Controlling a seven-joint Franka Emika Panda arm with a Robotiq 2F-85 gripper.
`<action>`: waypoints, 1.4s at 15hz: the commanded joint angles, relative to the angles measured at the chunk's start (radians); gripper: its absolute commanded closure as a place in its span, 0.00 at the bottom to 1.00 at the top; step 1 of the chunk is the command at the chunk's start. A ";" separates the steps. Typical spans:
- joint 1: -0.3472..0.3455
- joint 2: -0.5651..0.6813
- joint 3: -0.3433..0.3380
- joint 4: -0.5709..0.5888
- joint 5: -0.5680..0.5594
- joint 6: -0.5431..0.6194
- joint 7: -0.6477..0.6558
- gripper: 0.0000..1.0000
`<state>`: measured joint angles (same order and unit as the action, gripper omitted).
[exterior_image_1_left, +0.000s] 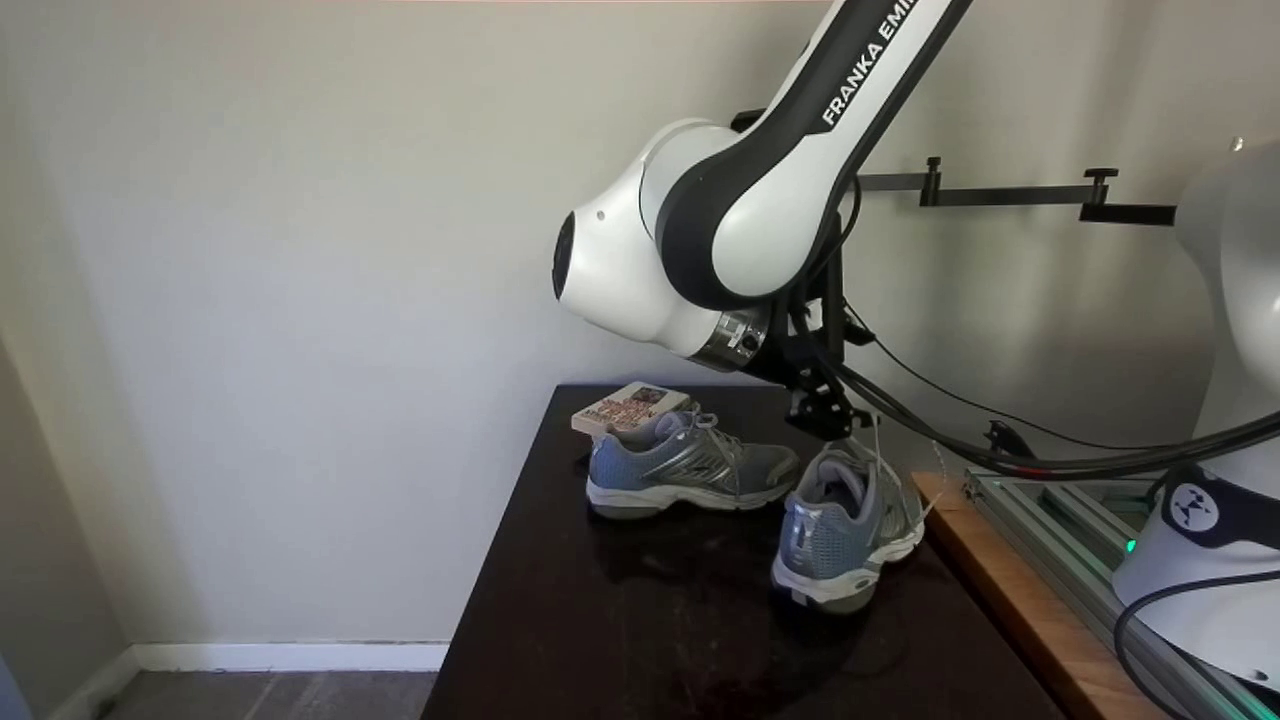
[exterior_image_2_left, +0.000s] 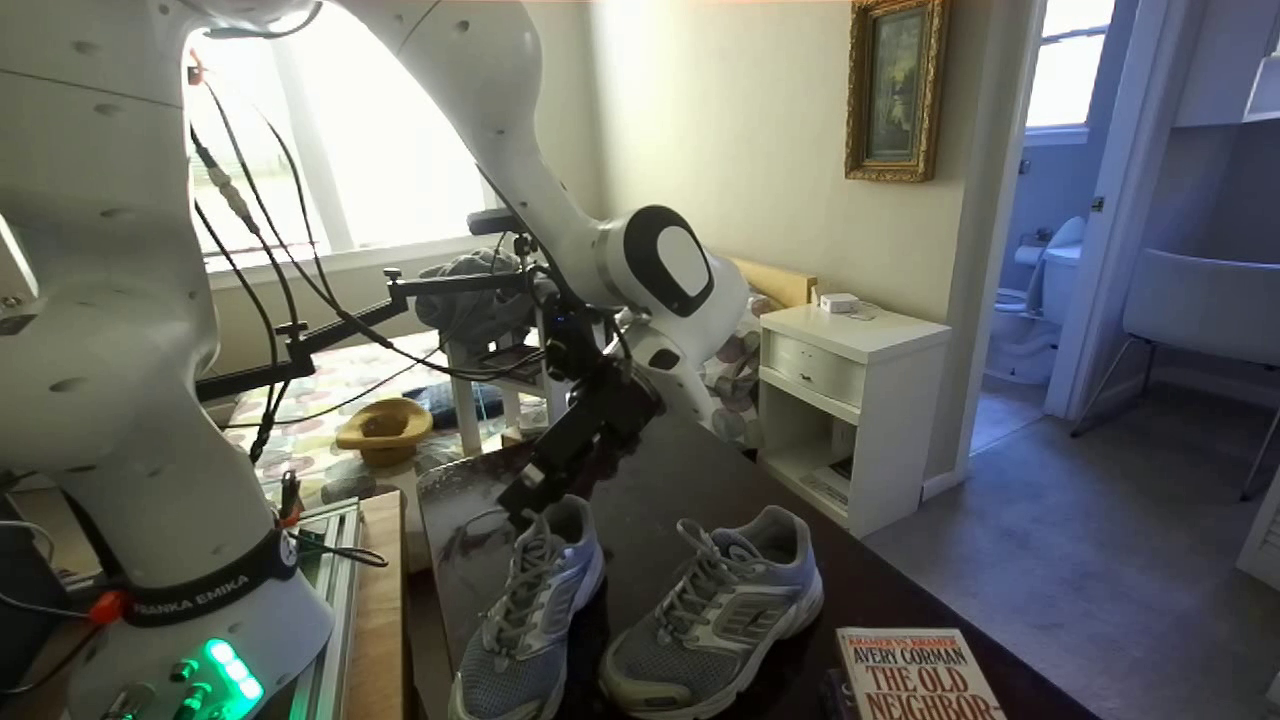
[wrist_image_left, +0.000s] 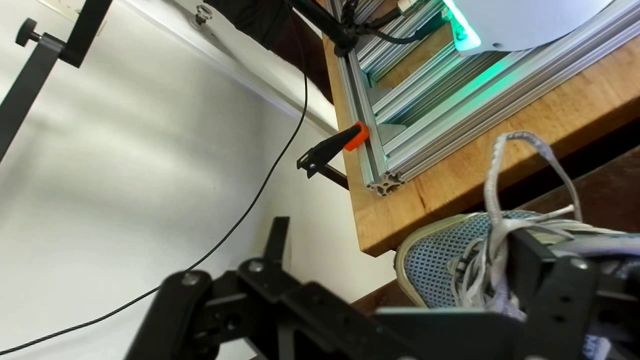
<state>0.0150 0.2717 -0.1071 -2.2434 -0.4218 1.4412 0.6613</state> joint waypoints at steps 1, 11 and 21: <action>-0.005 -0.024 -0.001 0.014 -0.024 -0.035 -0.006 0.00; -0.024 0.002 -0.012 0.162 0.024 -0.114 -0.006 0.00; -0.035 0.067 -0.009 0.214 0.132 -0.178 -0.010 0.00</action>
<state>-0.0131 0.3059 -0.1190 -2.0730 -0.3449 1.3168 0.6622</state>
